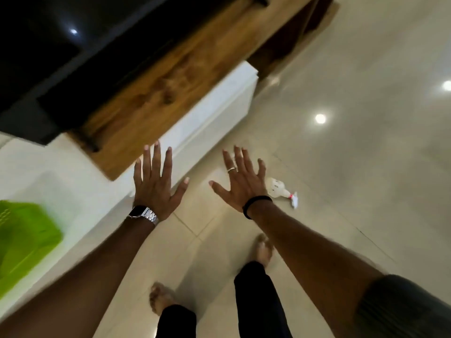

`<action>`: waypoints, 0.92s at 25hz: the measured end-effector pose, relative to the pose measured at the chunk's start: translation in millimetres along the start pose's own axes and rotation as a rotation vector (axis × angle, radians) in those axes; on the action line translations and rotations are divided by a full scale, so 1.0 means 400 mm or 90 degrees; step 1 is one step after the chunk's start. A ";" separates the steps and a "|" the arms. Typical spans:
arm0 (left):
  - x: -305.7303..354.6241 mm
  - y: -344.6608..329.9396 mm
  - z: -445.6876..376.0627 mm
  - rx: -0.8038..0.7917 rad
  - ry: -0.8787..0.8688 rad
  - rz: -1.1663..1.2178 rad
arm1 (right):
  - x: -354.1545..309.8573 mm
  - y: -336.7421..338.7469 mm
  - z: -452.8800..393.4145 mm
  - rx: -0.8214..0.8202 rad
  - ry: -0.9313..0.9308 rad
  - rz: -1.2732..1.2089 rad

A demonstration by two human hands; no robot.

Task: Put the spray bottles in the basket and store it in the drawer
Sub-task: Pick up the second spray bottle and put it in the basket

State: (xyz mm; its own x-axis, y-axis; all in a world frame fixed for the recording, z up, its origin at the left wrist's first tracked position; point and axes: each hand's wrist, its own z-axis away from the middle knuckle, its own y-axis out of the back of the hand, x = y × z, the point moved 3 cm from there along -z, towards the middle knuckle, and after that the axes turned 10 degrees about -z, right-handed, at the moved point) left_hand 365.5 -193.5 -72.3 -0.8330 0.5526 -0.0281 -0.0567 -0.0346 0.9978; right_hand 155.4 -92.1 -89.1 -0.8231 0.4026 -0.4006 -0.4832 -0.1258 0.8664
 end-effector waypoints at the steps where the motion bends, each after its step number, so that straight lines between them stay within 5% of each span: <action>1: 0.103 -0.024 -0.043 -0.009 -0.031 0.011 | 0.115 0.012 0.009 -0.002 -0.046 -0.004; 6: 0.586 -0.201 -0.151 -0.065 -0.160 0.041 | 0.595 -0.041 0.097 -0.007 -0.241 -0.041; 10: 0.814 -0.403 -0.164 -0.120 -0.254 0.015 | 0.816 -0.177 0.140 -0.048 -0.332 -0.076; 23: 1.051 -1.058 -0.282 -0.387 -0.496 -0.283 | 1.099 -0.638 0.023 -0.093 -0.400 -0.164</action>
State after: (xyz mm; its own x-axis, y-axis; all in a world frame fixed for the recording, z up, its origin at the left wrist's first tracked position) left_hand -22.9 -40.3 -513.4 -0.1040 0.9873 -0.1201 -0.7090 0.0110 0.7051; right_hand -80.2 125.4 -483.5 -0.3689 0.8792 -0.3015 -0.7117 -0.0585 0.7000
